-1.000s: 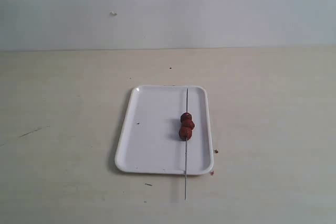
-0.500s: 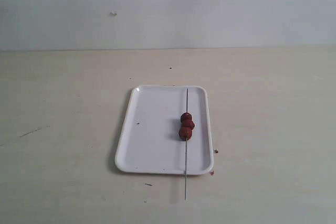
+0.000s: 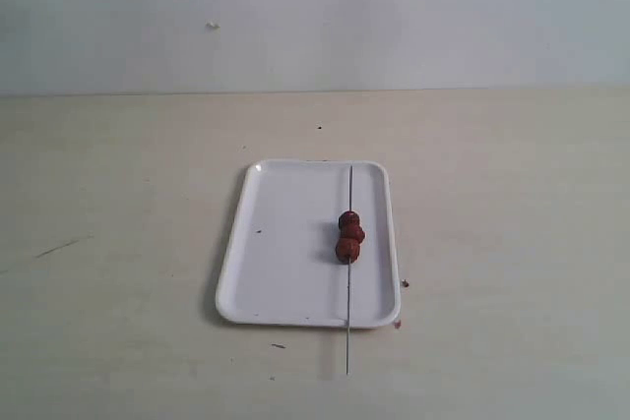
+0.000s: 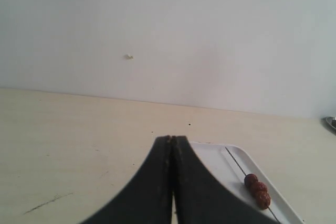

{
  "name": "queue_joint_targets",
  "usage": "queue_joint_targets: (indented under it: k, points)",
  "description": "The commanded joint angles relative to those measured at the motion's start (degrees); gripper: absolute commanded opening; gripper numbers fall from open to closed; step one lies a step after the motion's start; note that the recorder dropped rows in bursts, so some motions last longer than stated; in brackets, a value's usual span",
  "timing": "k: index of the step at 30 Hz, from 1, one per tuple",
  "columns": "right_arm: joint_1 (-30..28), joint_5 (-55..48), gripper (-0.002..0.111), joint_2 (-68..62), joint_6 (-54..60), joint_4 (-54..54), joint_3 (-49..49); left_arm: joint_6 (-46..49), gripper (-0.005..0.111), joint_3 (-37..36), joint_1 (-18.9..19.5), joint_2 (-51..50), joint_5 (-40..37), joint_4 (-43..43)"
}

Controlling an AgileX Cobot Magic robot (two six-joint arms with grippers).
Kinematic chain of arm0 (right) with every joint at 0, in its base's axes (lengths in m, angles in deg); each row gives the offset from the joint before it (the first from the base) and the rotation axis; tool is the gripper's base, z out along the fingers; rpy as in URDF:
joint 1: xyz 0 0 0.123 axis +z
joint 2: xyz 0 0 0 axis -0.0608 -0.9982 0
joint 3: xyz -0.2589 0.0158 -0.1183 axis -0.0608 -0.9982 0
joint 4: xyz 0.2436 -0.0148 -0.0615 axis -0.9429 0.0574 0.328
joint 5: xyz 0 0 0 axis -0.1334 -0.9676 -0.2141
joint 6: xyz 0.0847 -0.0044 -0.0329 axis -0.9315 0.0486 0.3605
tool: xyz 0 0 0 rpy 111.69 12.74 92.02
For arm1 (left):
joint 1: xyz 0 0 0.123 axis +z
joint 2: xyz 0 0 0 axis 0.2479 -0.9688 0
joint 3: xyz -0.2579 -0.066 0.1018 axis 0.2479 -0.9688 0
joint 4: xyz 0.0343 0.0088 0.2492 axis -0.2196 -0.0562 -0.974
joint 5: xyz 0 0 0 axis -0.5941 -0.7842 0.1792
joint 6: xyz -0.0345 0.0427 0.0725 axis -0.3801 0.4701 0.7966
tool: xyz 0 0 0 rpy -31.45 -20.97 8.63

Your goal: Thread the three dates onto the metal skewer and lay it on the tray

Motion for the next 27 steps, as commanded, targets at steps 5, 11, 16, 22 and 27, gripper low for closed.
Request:
queue_joint_targets:
  k: [5,11,16,22,27]
  points:
    - [-0.40,-0.18,0.000,0.40,-0.47,-0.43,-0.28,-0.39,0.000,-0.18,0.15,0.30,0.15,0.19]
    - [-0.40,-0.18,0.000,0.40,-0.47,-0.43,-0.28,-0.39,0.000,-0.18,0.15,0.30,0.15,0.19]
    - [-0.40,-0.18,0.000,0.40,-0.47,-0.43,-0.28,-0.39,0.000,-0.18,0.15,0.30,0.15,0.19]
    - [-0.40,-0.18,0.000,0.40,-0.47,-0.43,-0.28,-0.39,0.000,-0.18,0.15,0.30,0.15,0.19]
    - [-0.40,-0.18,0.000,0.40,-0.47,-0.43,-0.28,-0.29,0.000,-0.18,6.08,1.18,0.15,-3.22]
